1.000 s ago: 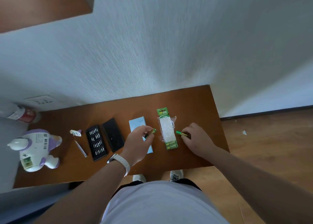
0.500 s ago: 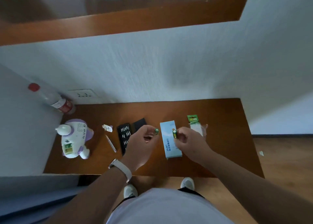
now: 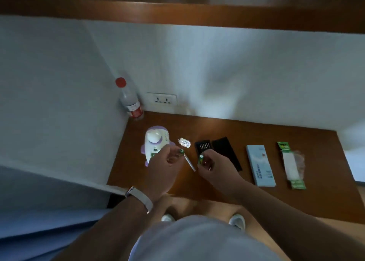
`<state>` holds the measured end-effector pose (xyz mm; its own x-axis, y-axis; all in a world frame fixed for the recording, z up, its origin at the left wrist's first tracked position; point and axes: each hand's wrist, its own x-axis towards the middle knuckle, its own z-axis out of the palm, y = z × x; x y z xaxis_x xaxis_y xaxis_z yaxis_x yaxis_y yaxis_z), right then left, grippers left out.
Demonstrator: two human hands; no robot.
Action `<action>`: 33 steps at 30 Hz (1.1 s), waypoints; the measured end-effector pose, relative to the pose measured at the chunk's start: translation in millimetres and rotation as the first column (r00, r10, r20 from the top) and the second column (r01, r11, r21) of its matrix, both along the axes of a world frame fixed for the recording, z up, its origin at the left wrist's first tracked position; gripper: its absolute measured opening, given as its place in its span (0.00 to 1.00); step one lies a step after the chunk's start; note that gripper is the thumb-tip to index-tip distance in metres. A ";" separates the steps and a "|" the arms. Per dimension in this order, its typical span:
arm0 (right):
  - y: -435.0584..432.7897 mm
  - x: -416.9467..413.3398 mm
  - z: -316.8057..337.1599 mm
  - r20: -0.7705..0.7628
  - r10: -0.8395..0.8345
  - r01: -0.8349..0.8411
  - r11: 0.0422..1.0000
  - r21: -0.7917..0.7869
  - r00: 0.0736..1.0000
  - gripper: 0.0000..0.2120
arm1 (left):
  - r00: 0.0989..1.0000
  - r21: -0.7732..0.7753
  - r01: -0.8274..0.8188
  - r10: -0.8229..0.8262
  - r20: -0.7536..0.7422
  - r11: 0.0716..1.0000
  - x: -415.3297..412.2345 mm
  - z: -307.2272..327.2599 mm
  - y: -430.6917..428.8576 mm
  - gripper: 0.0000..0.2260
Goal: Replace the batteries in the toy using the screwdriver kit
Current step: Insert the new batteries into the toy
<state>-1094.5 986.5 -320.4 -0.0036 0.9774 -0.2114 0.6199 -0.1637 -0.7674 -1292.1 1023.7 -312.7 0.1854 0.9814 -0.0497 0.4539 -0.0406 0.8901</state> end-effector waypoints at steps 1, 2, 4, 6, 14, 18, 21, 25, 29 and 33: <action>3.2 -13.1 0.0 0.001 -0.003 0.003 1.000 -0.004 1.000 0.06 | 1.000 0.002 0.002 -0.002 -0.003 1.000 -13.6 -0.3 2.4 0.12; 6.2 -25.4 0.0 0.004 -0.011 0.011 1.000 -0.010 1.000 0.06 | 1.000 0.002 0.005 -0.005 -0.010 1.000 -26.2 -0.8 4.9 0.13; 11.8 -47.6 0.4 0.018 -0.033 0.033 0.999 -0.022 0.999 0.07 | 1.000 0.002 0.016 -0.016 -0.019 1.000 -49.4 -2.1 9.7 0.14; 15.3 -66.5 1.2 0.026 -0.043 0.043 0.999 -0.015 0.999 0.07 | 1.000 -0.009 0.016 -0.016 -0.005 1.000 -68.4 -3.5 14.1 0.12; 21.4 -108.5 5.8 0.059 -0.024 0.025 1.000 -0.007 0.998 0.05 | 1.000 -0.030 -0.004 0.005 0.031 1.000 -107.5 -12.9 16.3 0.11; 26.3 -115.3 0.3 0.072 -0.021 0.022 1.000 -0.005 0.997 0.05 | 0.999 -0.051 -0.021 0.023 0.033 0.999 -110.7 -19.8 14.1 0.10; 34.4 -118.9 -5.1 0.104 -0.010 0.007 1.000 0.026 0.994 0.06 | 1.000 -0.057 -0.011 0.013 0.027 0.998 -106.9 -22.2 14.0 0.11; 41.7 -120.5 -13.5 0.137 0.024 -0.029 0.999 0.032 0.990 0.06 | 1.000 -0.036 -0.012 0.012 0.000 0.999 -97.8 -22.7 16.8 0.09; 43.7 -119.2 -18.2 0.108 0.043 -0.045 0.999 0.014 0.993 0.07 | 0.998 0.031 0.014 -0.012 -0.067 0.999 -92.1 -24.2 19.8 0.12; 47.0 -119.1 -21.1 0.103 0.062 -0.067 0.997 0.039 0.993 0.08 | 0.992 0.032 0.036 -0.032 -0.125 0.999 -93.5 -32.8 21.5 0.10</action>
<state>-1213.6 1033.5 -341.5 -0.0475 0.9838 -0.1727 0.7034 -0.0898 -0.7050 -1385.7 1045.2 -345.6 0.2134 0.9761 -0.0413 0.5588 -0.0873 0.8247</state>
